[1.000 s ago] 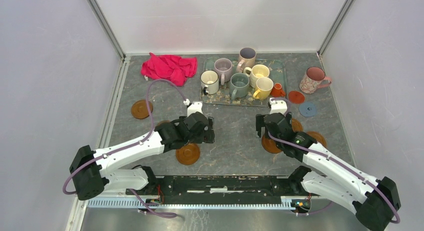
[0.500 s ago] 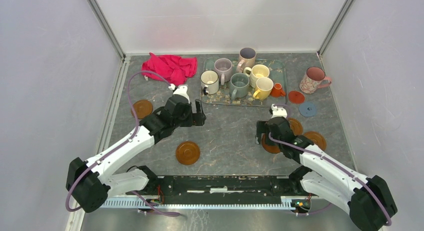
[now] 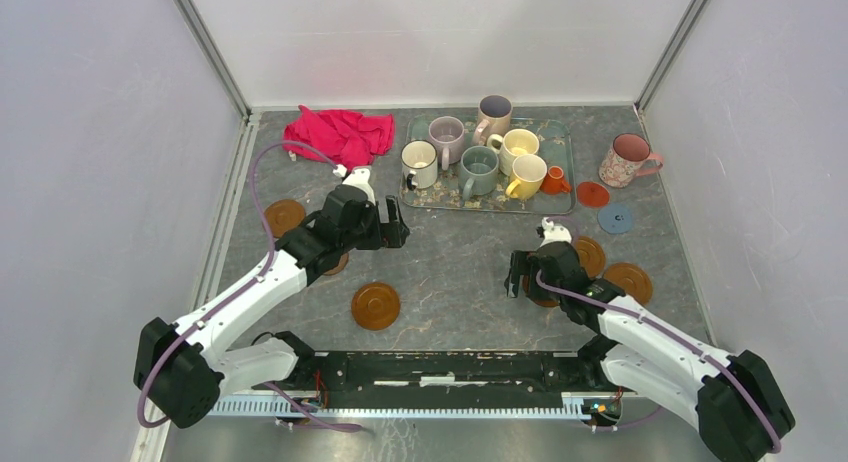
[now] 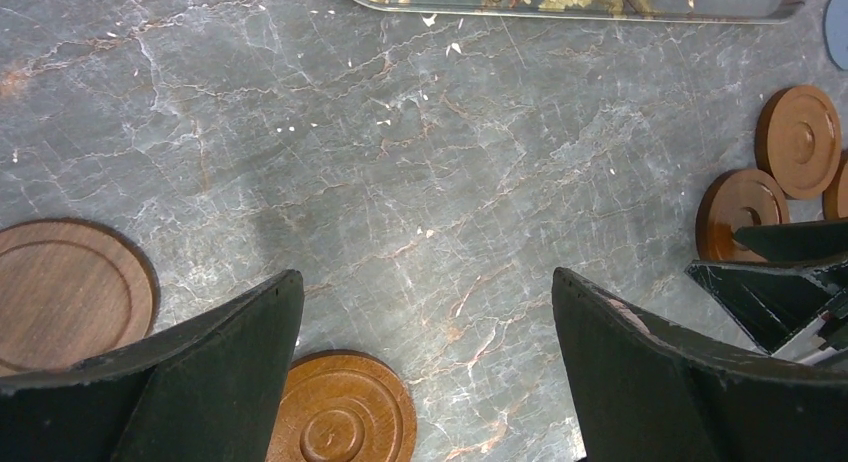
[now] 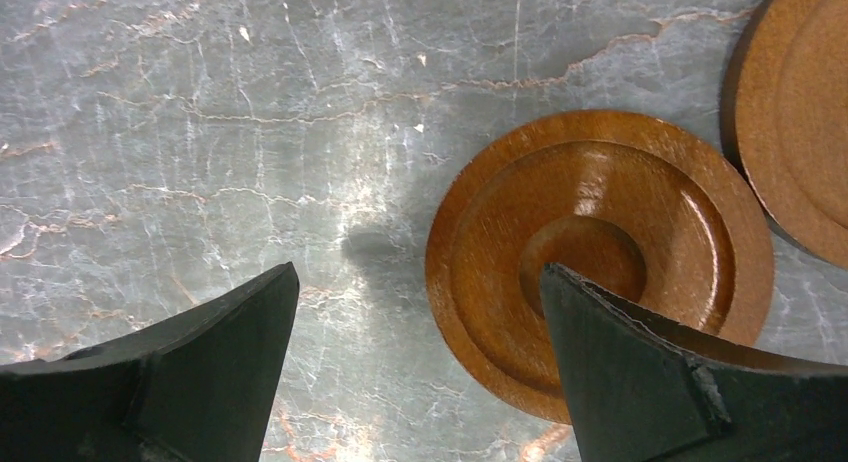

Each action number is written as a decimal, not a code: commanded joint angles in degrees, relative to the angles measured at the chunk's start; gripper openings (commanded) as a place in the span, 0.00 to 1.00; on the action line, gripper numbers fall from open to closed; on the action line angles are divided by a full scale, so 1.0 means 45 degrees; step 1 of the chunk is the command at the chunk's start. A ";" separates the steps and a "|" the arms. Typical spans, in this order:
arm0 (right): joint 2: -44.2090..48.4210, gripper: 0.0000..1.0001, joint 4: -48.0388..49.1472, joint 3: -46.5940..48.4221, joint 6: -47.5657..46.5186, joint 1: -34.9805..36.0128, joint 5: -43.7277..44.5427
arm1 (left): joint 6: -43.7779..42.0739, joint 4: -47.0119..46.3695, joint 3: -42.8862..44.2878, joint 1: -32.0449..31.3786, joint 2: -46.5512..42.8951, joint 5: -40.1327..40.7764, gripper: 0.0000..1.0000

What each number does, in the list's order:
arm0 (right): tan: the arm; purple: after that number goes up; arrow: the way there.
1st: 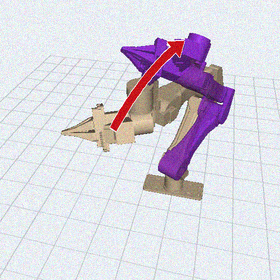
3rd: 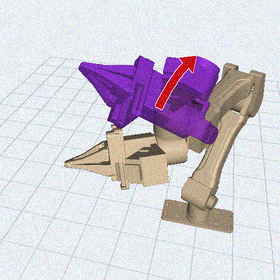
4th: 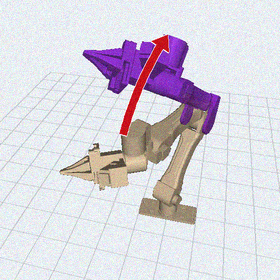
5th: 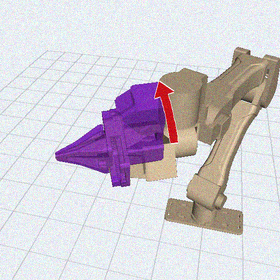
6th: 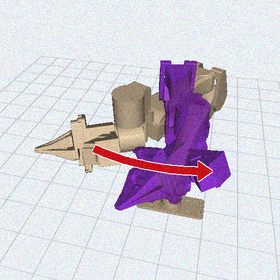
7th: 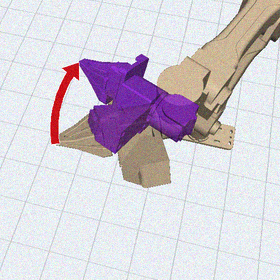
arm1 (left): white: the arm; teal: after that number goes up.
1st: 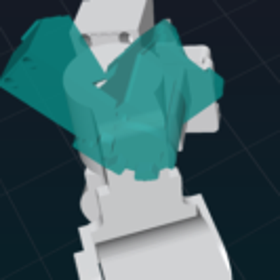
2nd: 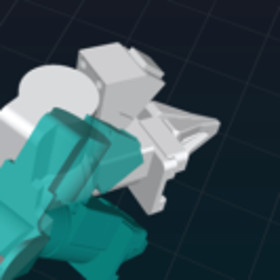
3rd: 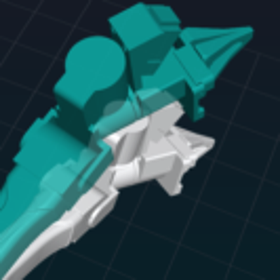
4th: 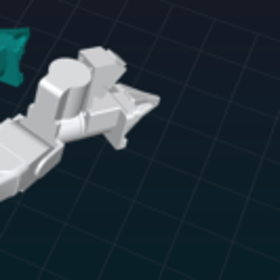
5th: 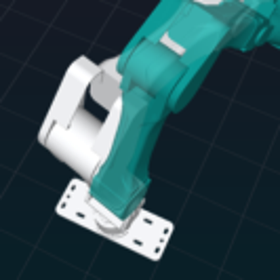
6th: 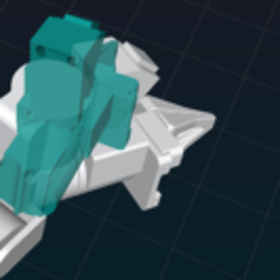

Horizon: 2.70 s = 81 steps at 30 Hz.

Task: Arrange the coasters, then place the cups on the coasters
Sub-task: Move the coaster to the center of the board.

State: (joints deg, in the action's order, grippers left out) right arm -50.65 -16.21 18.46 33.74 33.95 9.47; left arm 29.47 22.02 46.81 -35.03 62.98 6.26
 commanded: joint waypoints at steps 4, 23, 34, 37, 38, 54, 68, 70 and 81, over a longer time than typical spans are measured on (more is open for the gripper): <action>-0.0785 0.98 0.0100 -0.0125 0.0111 0.0411 -0.1035 | -0.0768 -0.0728 -0.0117 0.0139 -0.0221 -0.0576 1.00; -0.3123 0.98 0.0066 0.1873 0.1155 0.5722 -0.0103 | -0.0690 -0.0799 -0.0331 0.0156 -0.0147 -0.0777 1.00; -0.5849 0.98 0.0952 0.4064 0.0984 0.7494 -0.0366 | -0.0710 -0.0767 -0.0386 0.0147 -0.0148 -0.0851 1.00; -0.6447 0.98 0.0886 0.4847 0.0745 0.7688 -0.0353 | -0.0712 -0.0777 -0.0367 0.0156 -0.0110 -0.0864 1.00; -0.6594 0.98 0.0807 0.5062 0.0657 0.7737 -0.0305 | -0.0700 -0.0771 -0.0380 0.0141 -0.0109 -0.0876 1.00; -0.7965 0.98 0.0740 0.6544 -0.0162 0.7742 -0.0660 | -0.0769 -0.0708 -0.0389 0.0149 -0.0060 -0.0823 1.00; -0.6279 0.98 -0.0311 0.4853 0.0521 0.7743 0.0309 | -0.0711 -0.0771 -0.0385 0.0154 0.0103 -0.0939 1.00; -0.6291 0.98 -0.0170 0.4642 0.0618 0.7730 0.0163 | -0.0691 -0.0786 -0.0387 0.0156 0.0158 -0.0961 1.00; -0.6972 0.98 0.0884 0.4598 0.0584 0.7798 -0.0754 | -0.0671 -0.0752 -0.0459 0.0165 0.0184 -0.0890 1.00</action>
State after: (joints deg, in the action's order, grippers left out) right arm -80.16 -15.27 38.39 35.97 68.55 7.90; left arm 29.45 20.45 44.80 -34.57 63.59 2.70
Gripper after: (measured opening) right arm 0.982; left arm 0.994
